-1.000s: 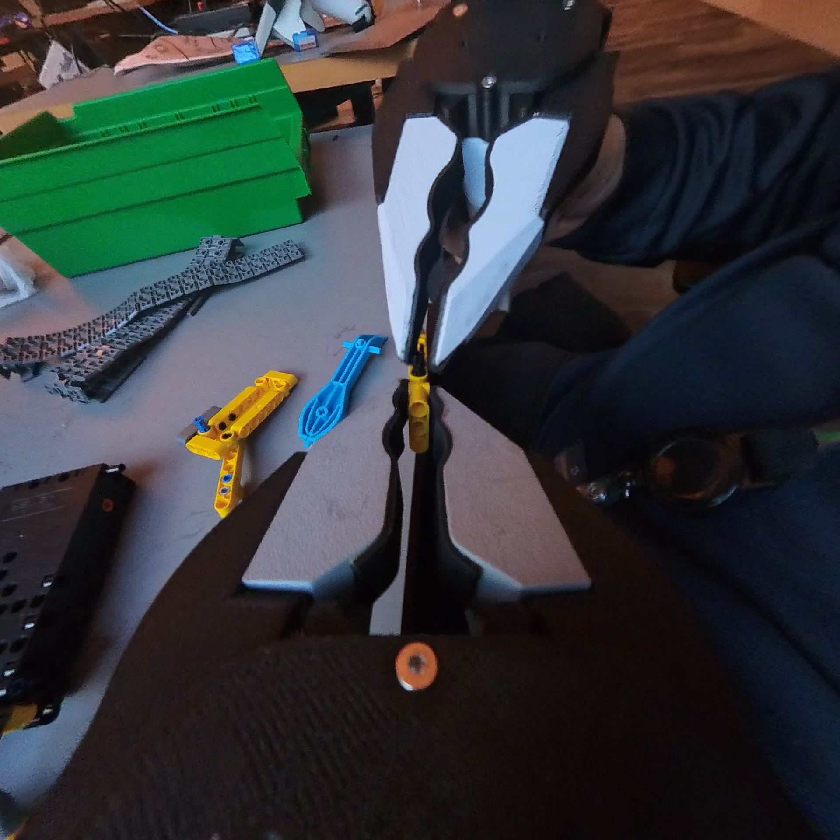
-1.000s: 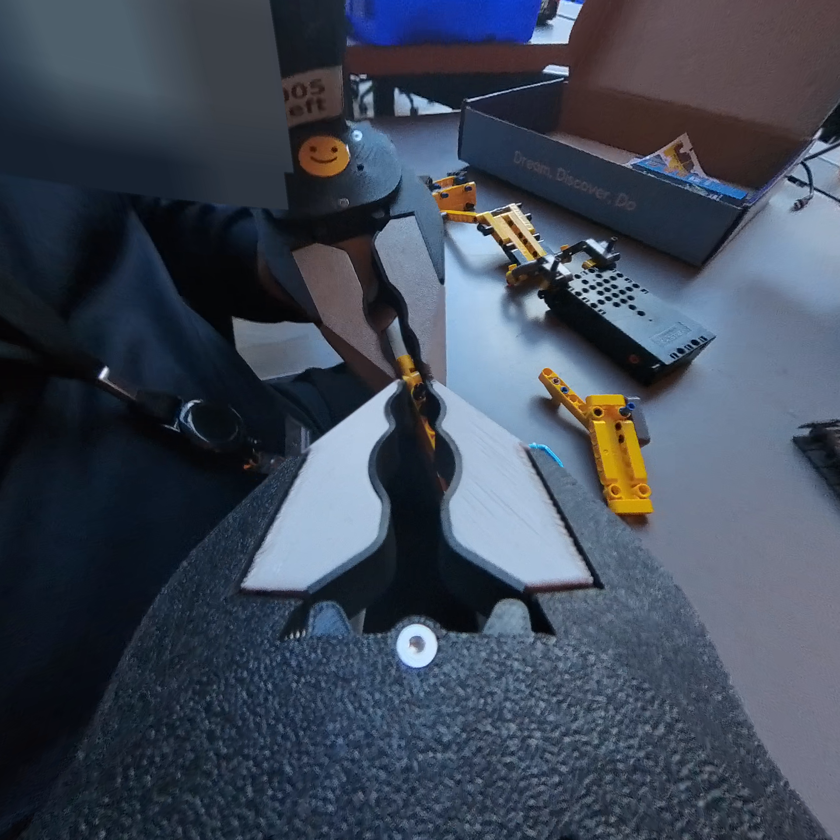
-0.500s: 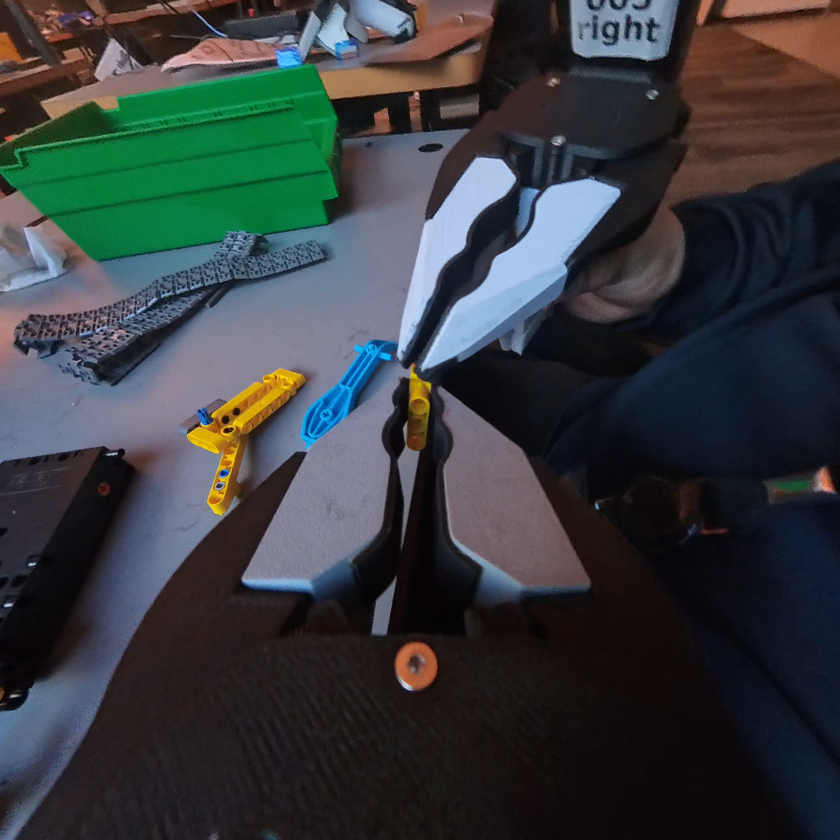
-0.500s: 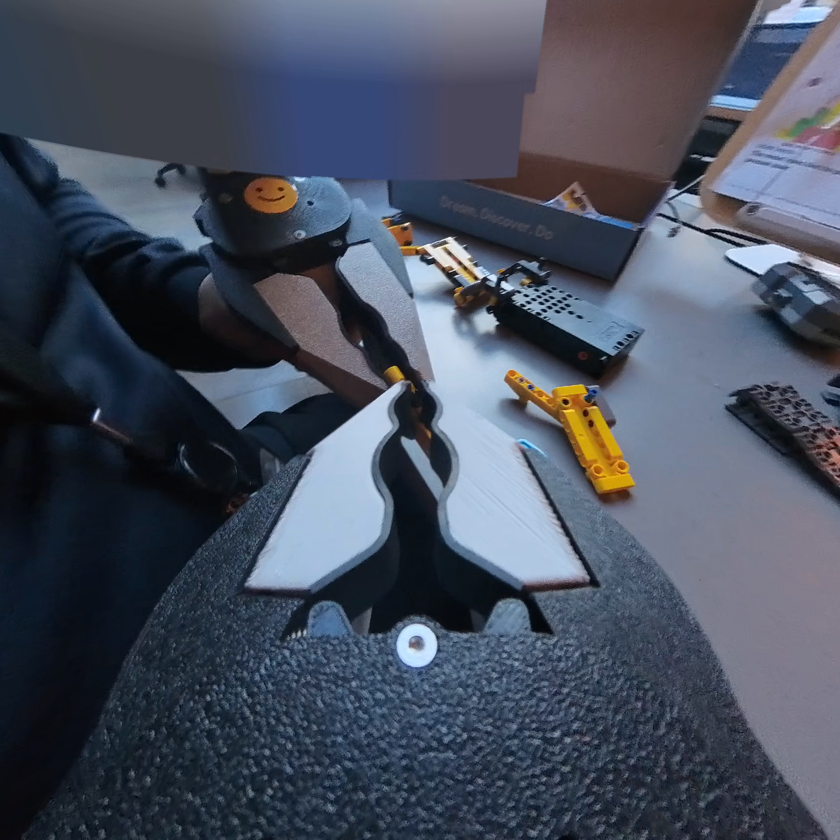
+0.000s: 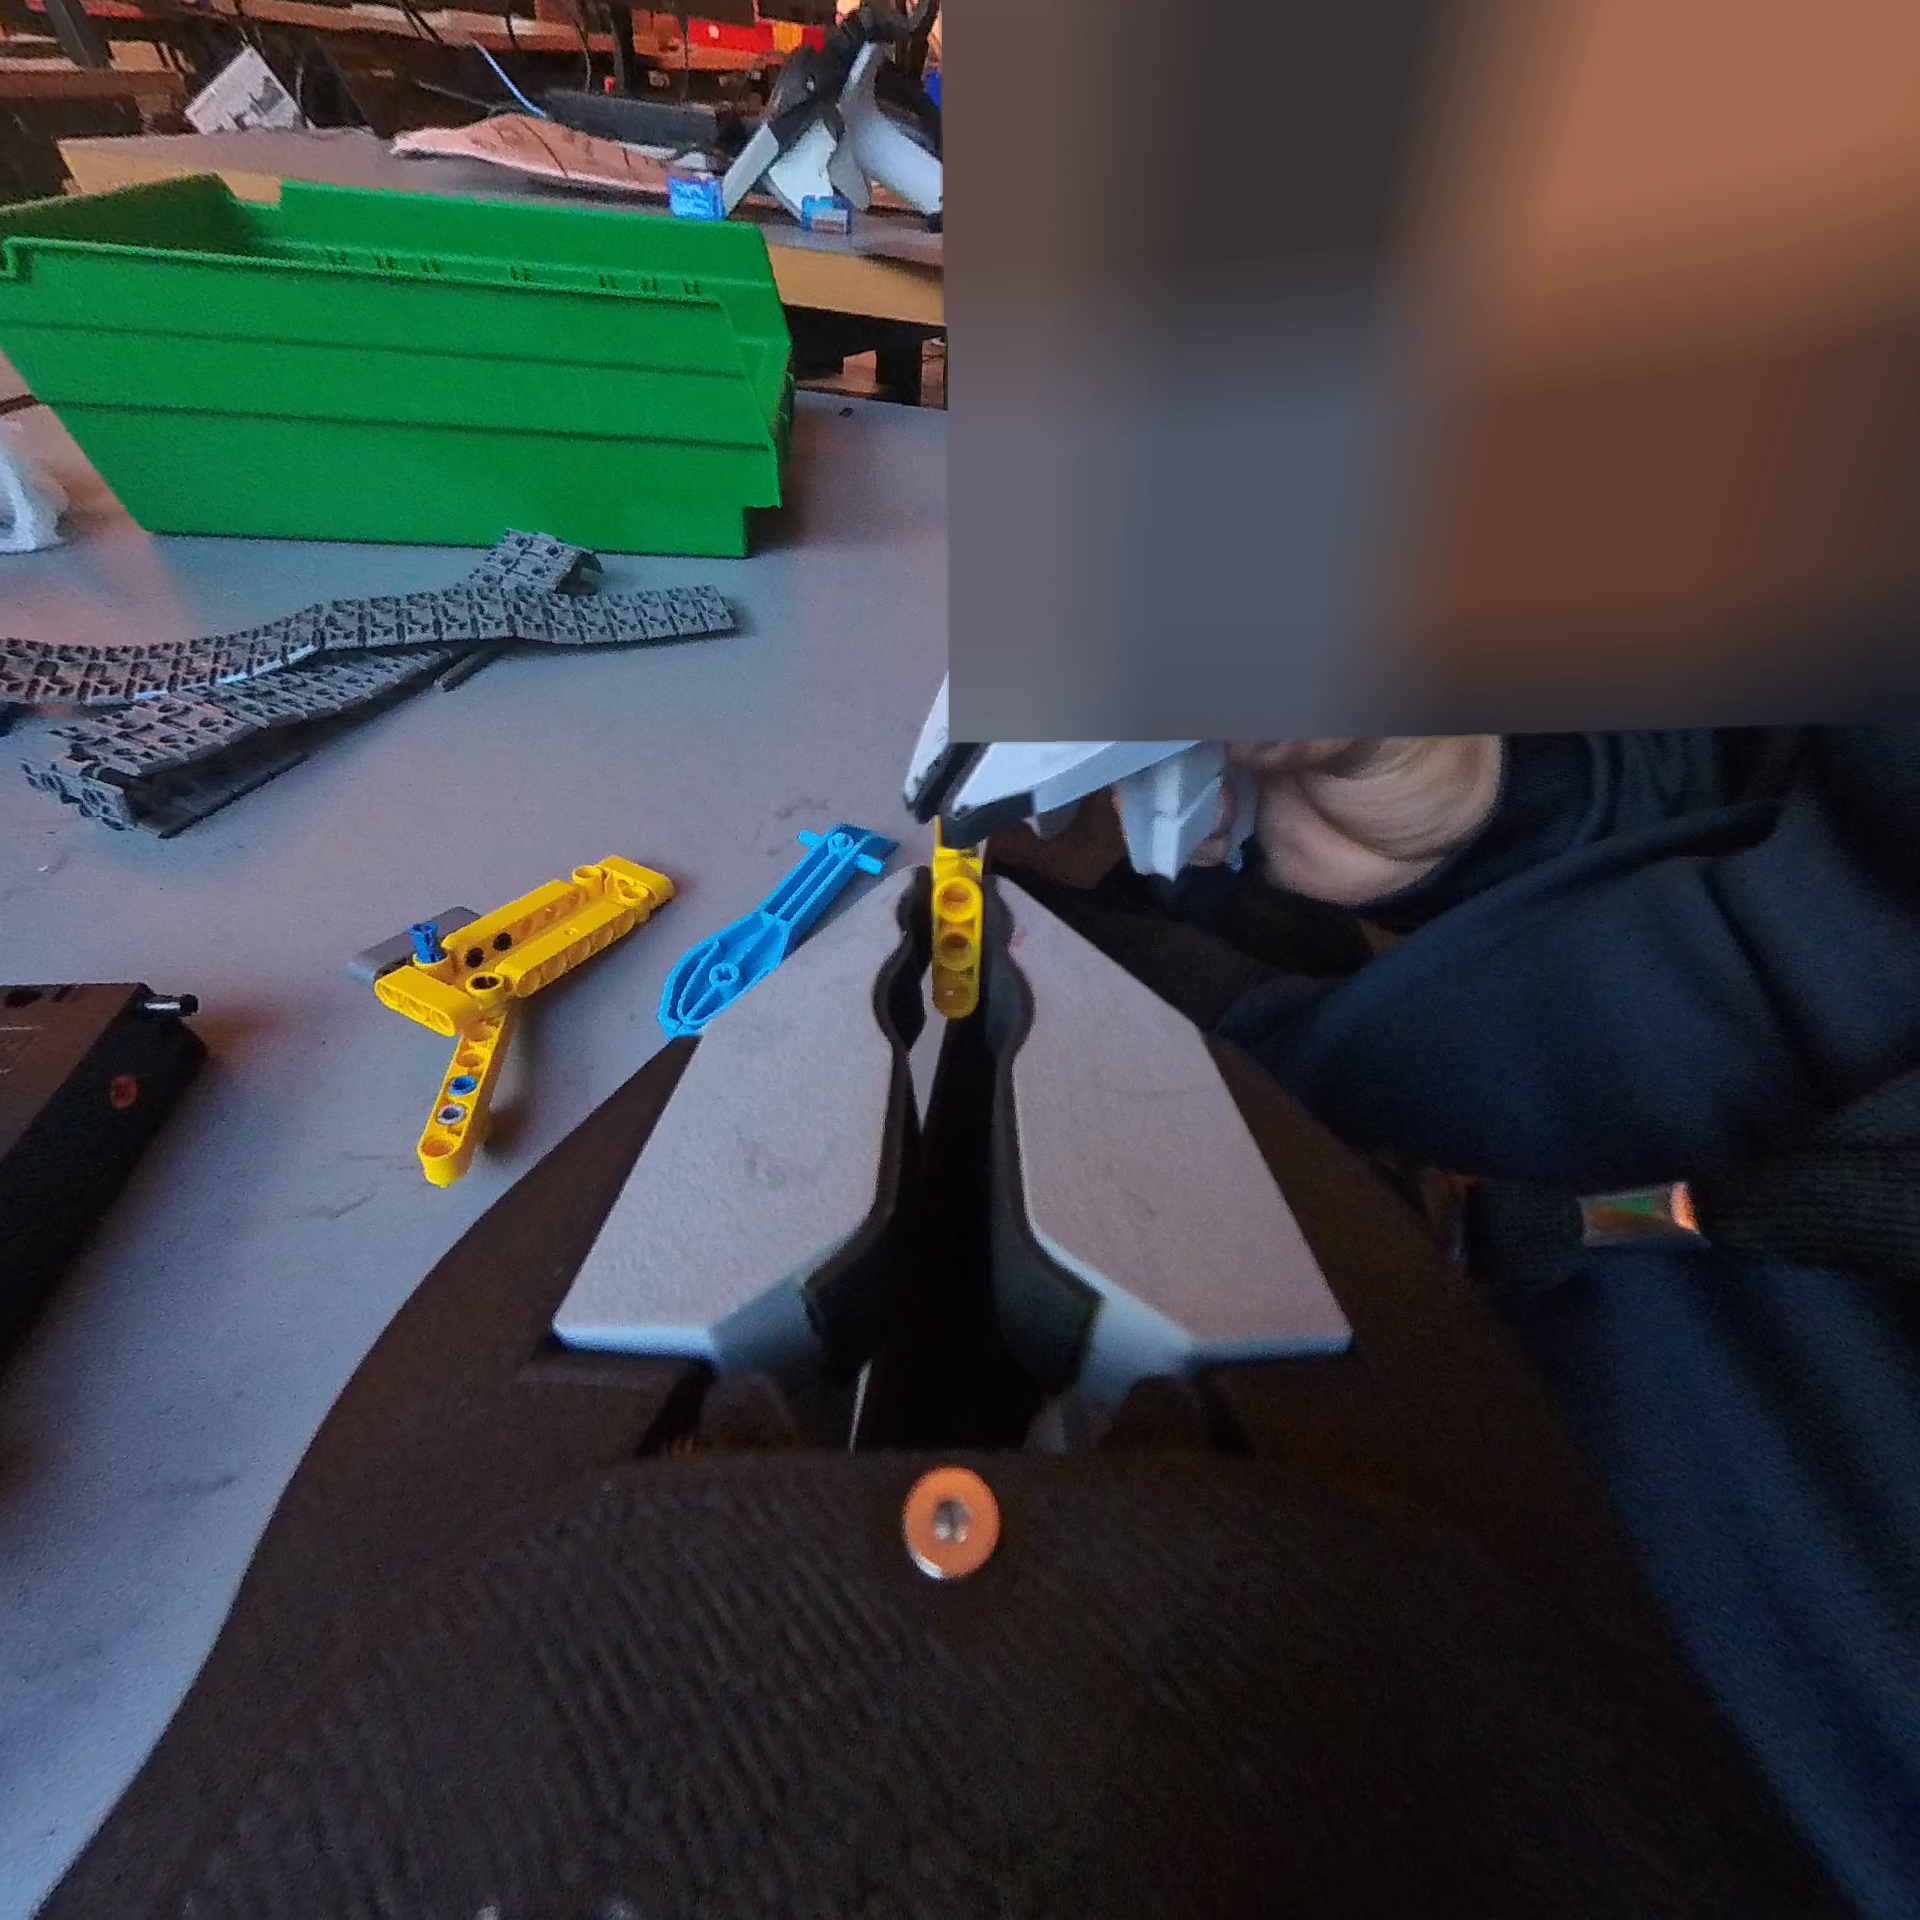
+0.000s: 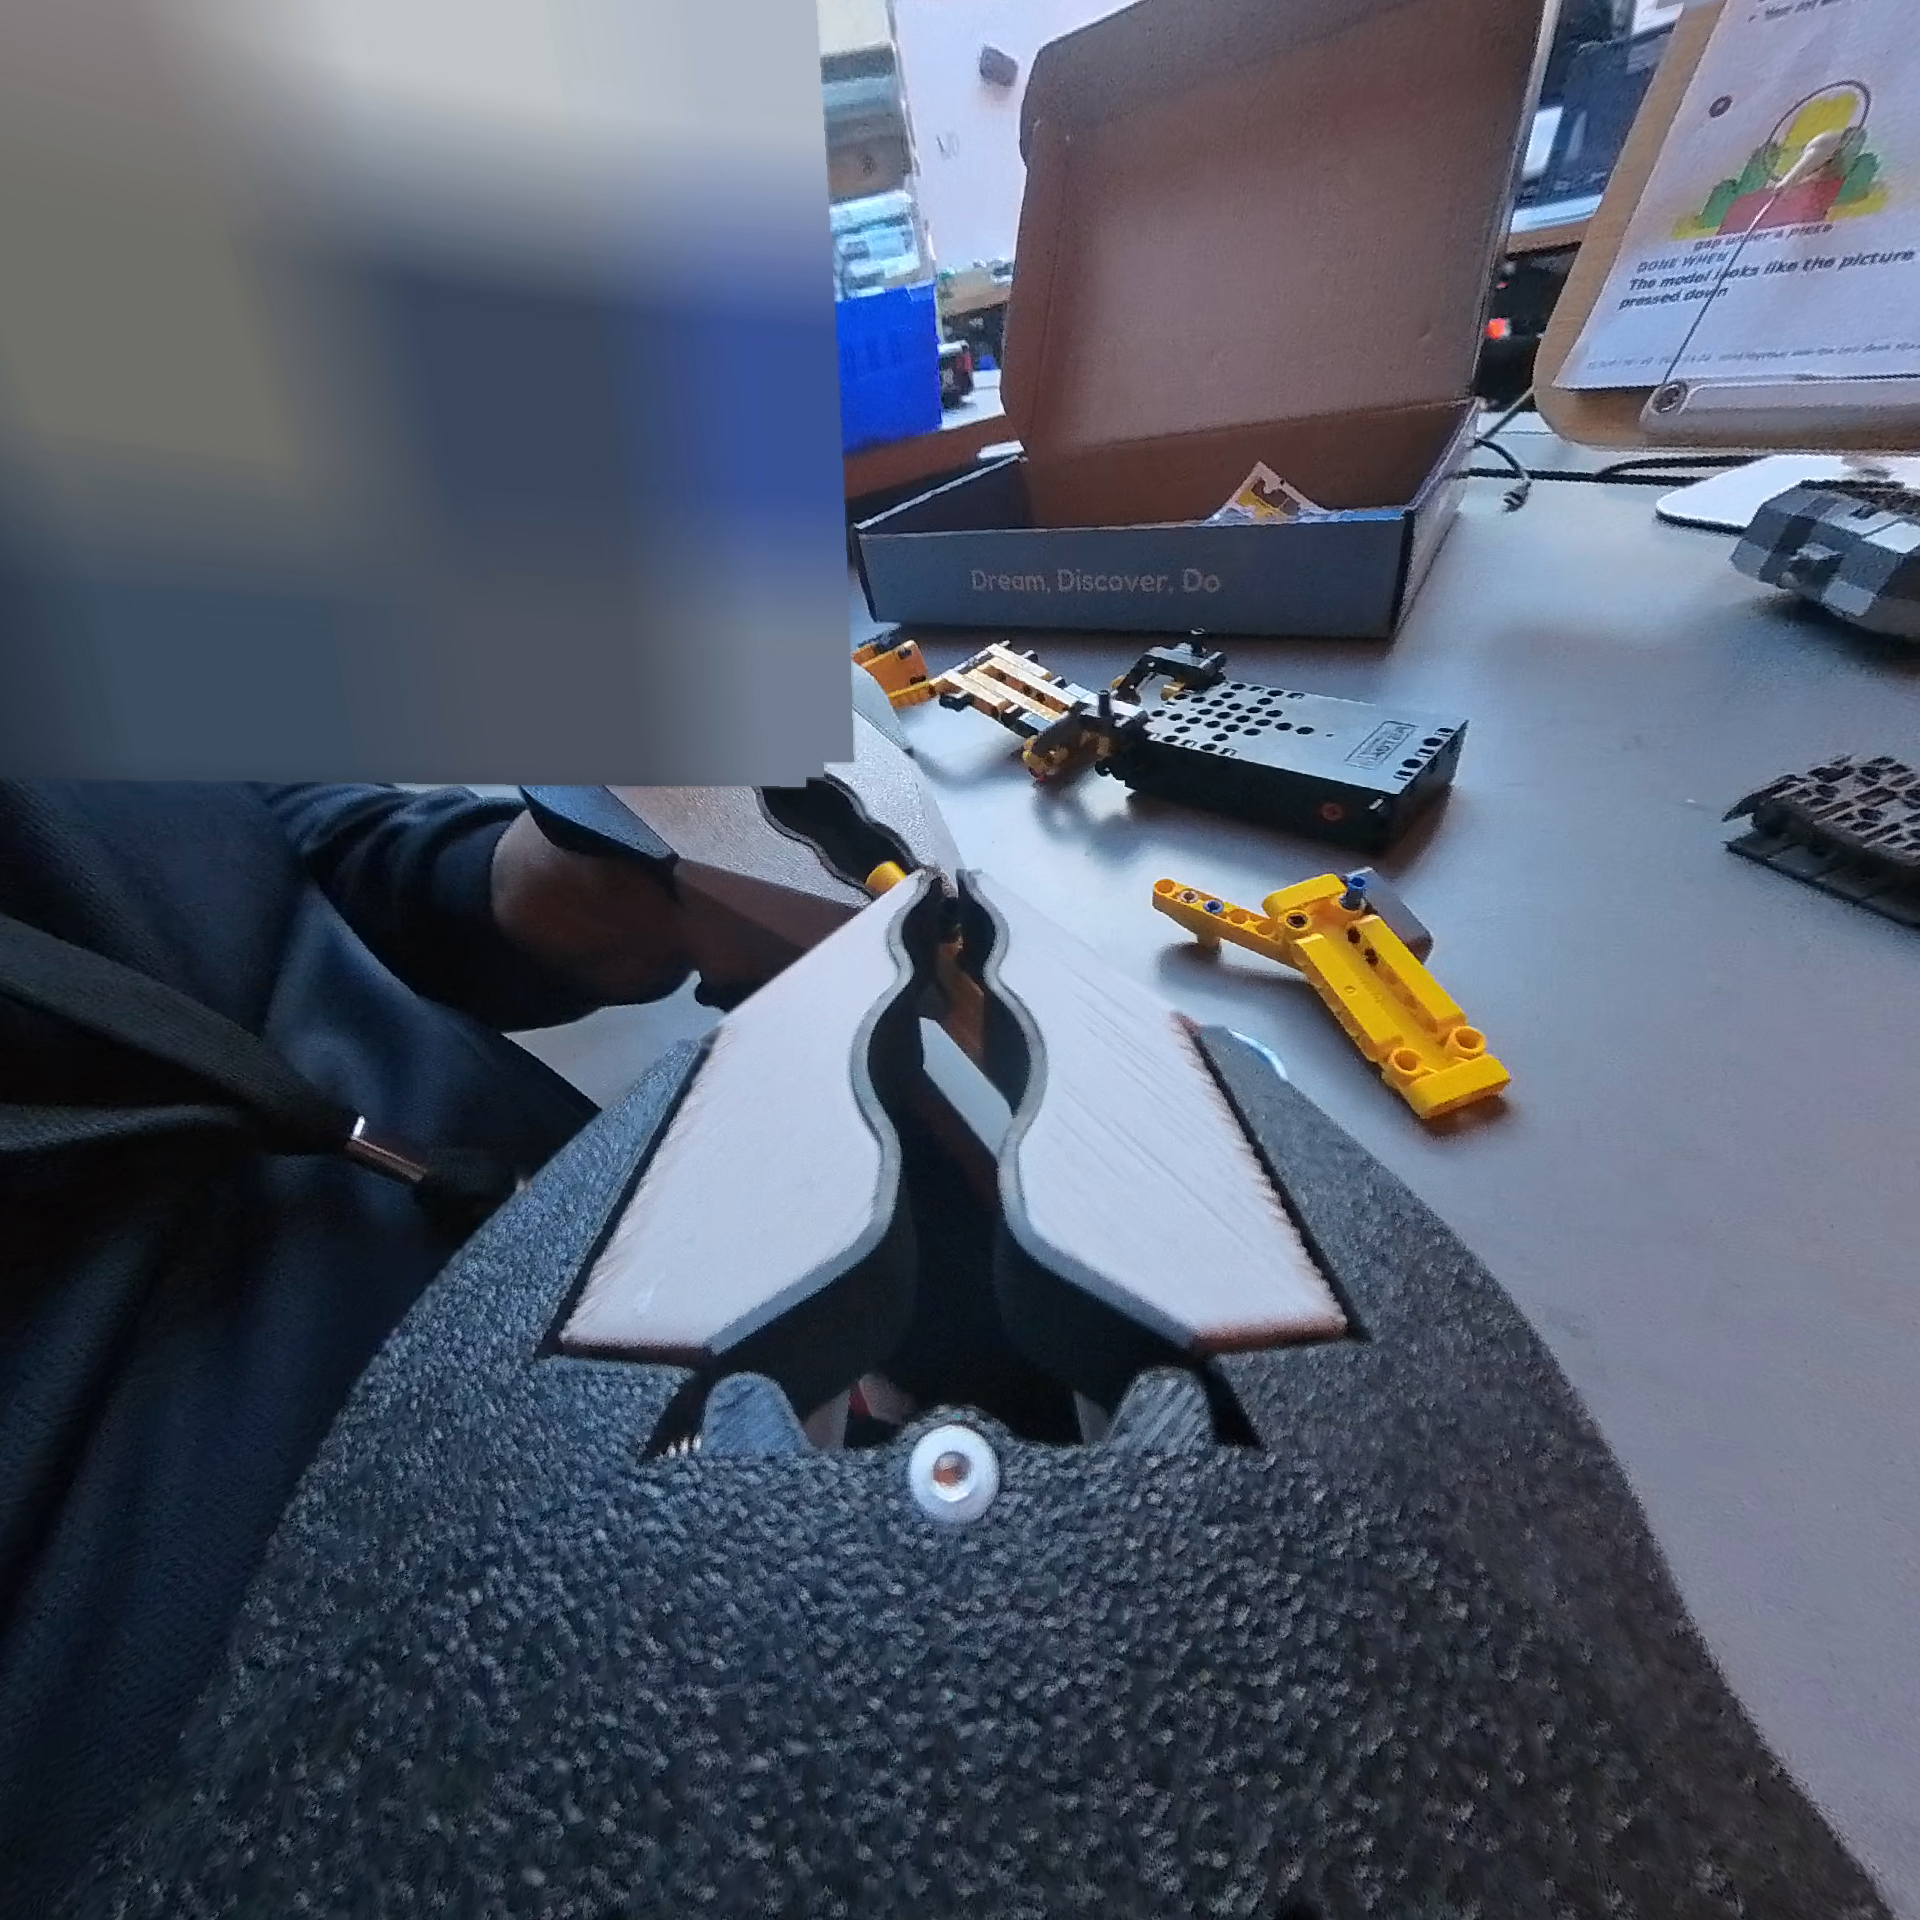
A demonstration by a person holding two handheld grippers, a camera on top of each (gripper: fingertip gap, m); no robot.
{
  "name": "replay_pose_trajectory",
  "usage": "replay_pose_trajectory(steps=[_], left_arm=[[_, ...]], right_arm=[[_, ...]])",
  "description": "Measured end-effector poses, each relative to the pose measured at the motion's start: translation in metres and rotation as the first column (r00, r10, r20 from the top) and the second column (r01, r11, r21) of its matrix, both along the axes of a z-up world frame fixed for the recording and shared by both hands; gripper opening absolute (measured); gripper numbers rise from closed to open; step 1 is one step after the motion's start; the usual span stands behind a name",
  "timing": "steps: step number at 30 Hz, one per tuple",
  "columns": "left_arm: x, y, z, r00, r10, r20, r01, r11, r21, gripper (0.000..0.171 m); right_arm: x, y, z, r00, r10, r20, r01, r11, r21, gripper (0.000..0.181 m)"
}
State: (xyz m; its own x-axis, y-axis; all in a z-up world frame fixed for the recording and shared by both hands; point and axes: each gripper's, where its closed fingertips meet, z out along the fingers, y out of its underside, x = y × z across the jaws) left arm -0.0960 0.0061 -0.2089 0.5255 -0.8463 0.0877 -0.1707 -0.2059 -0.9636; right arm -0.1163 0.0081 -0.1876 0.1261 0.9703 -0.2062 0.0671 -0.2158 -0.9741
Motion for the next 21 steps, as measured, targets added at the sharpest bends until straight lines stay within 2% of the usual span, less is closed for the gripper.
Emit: replay_pose_trajectory(steps=[20,21], left_arm=[[0.002,-0.005,0.010,1.000,0.000,0.029,-0.001,0.999,0.032,0.007],[0.002,-0.006,0.008,1.000,-0.009,0.009,0.008,0.999,0.034,0.006]], right_arm=[[0.005,-0.005,0.012,0.994,0.001,-0.109,-0.007,0.999,-0.053,0.000],[0.010,0.003,0.016,0.989,-0.044,-0.139,0.035,0.997,-0.071,0.000]])
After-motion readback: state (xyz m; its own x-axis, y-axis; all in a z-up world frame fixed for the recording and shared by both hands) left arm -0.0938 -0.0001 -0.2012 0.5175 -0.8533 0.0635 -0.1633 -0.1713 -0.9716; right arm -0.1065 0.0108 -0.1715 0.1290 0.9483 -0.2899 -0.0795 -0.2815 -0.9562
